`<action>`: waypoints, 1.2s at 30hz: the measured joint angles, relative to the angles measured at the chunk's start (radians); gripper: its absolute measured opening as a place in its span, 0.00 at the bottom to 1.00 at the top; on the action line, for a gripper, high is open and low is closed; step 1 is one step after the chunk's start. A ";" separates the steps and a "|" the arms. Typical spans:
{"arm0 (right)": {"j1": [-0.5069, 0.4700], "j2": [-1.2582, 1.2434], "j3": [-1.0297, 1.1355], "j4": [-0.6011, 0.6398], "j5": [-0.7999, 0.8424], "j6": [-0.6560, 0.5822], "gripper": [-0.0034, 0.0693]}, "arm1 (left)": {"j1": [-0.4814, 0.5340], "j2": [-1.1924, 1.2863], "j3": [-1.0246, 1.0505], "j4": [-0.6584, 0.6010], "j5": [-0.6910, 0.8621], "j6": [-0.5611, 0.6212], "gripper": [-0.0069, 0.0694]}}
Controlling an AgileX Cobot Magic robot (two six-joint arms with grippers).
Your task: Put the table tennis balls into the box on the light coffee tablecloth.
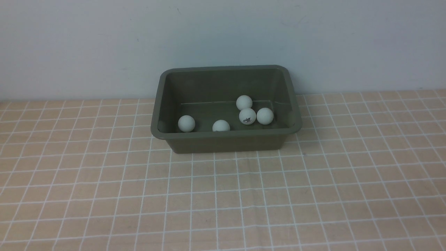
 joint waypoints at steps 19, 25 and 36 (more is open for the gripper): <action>0.000 -0.035 0.175 -0.033 0.030 0.020 0.03 | 0.000 0.000 0.000 0.000 0.000 0.000 0.00; 0.000 -0.035 0.170 -0.037 0.062 0.020 0.03 | 0.000 0.000 0.000 0.000 0.000 0.000 0.00; 0.000 -0.035 0.168 -0.041 0.069 0.020 0.03 | 0.000 0.000 0.000 0.000 0.000 0.000 0.00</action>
